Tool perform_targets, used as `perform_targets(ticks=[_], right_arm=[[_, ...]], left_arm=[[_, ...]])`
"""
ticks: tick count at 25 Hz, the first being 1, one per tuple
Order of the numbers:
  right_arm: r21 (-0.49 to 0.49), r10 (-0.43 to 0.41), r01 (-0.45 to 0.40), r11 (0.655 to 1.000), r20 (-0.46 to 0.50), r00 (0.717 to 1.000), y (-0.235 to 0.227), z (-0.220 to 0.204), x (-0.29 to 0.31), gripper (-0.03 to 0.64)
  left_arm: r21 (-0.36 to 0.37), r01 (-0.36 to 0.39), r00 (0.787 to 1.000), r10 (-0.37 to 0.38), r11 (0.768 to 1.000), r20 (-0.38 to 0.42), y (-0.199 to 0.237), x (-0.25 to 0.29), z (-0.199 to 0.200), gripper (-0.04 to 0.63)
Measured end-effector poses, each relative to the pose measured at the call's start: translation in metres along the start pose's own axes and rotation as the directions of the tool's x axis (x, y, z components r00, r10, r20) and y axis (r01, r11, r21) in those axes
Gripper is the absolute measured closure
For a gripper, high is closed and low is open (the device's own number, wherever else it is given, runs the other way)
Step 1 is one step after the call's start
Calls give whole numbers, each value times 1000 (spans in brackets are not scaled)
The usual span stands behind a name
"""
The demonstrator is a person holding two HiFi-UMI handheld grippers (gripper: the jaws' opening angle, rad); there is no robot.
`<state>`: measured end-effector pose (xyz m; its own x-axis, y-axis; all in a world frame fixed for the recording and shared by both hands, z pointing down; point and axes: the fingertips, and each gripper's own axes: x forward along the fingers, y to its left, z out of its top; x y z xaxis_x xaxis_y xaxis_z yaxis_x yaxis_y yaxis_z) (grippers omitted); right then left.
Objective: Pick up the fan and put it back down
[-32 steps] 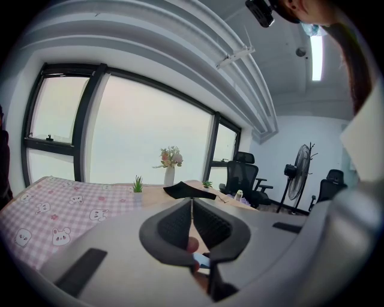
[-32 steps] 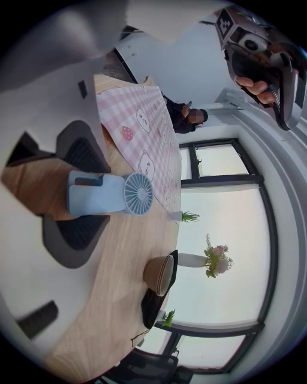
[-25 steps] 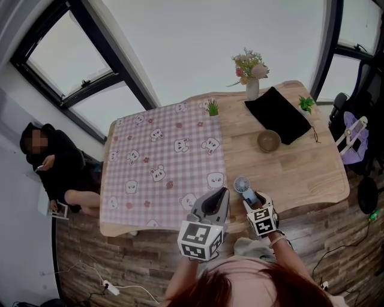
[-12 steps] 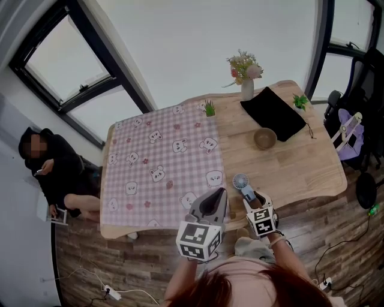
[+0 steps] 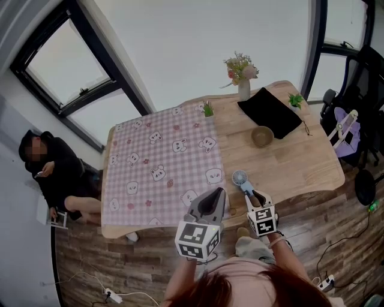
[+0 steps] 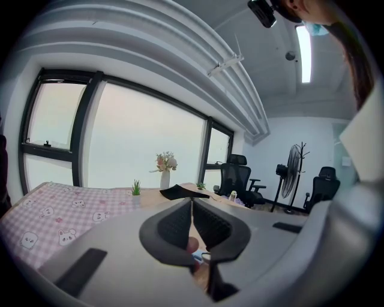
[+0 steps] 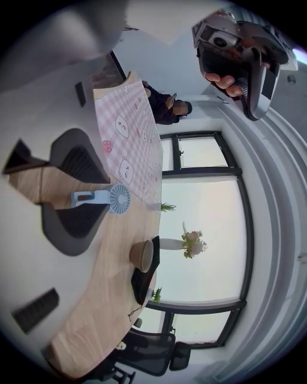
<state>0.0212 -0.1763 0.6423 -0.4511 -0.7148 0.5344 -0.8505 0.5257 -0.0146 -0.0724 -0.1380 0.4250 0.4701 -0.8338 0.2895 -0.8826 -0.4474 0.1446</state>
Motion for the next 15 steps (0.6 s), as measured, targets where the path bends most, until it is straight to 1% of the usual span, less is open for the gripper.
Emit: perform_targets(ticks=[4,9,15], right_arm=[[43,-12,12,999,12,1000,1,3,-9,539],[52,-22,20,998,34,999,3,8,-22,574],[97,-23,18,995,50,998,6,14,-40,604]], left_arm=[[4,-4,1000,4,1000,11,-1,-10,-1,581],[12,-6,1000,6,1000,23,-3,-19,-1,581],[17,-3,1000,3,1000,27,-9,-30,-1,581]])
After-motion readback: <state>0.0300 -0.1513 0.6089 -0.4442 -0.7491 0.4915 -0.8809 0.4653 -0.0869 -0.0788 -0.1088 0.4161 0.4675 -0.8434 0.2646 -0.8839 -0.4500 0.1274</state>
